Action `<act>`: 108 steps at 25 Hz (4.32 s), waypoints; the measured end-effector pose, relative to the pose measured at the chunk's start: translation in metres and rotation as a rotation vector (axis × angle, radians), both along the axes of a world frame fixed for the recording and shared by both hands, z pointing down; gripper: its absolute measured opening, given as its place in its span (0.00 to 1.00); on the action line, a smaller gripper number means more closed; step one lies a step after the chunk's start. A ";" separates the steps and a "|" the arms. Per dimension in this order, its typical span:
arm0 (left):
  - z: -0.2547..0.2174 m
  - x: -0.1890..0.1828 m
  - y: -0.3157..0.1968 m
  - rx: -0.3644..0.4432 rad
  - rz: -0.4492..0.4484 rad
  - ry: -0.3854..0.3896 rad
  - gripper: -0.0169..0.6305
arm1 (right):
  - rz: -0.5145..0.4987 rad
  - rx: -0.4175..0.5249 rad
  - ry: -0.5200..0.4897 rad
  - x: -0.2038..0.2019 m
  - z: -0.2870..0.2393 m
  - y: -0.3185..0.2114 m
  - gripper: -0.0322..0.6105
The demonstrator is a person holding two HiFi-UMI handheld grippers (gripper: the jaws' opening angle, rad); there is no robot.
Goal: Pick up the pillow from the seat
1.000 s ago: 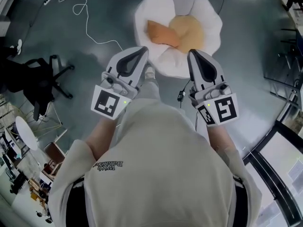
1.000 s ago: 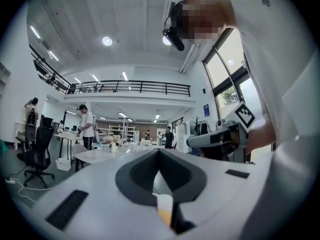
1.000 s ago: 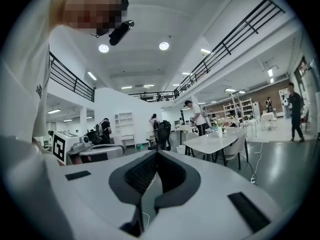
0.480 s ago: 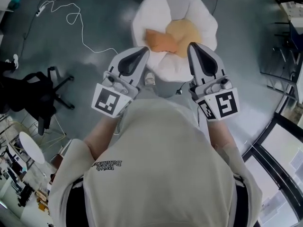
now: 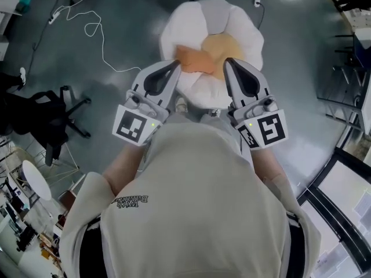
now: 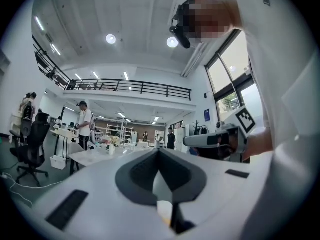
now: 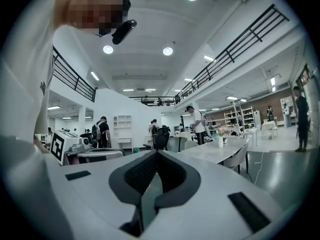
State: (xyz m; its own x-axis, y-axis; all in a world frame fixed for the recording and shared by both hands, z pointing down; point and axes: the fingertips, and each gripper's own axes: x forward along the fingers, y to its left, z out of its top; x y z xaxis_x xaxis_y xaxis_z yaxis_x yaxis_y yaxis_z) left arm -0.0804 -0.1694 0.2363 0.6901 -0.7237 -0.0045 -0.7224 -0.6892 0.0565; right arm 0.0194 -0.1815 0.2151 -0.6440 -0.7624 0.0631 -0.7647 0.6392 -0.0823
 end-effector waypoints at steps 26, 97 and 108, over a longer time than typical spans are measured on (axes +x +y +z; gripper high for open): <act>0.092 -0.035 -0.078 -0.016 -0.234 -0.006 0.04 | -0.260 -0.212 0.191 -0.049 0.180 -0.087 0.58; 0.237 -0.016 -0.145 -0.121 -0.177 -0.067 0.04 | -0.107 -0.391 0.237 -0.009 0.273 -0.171 0.37; 0.027 0.007 -0.158 0.056 -0.118 0.010 0.04 | -0.046 -0.008 0.110 0.028 0.021 -0.157 0.39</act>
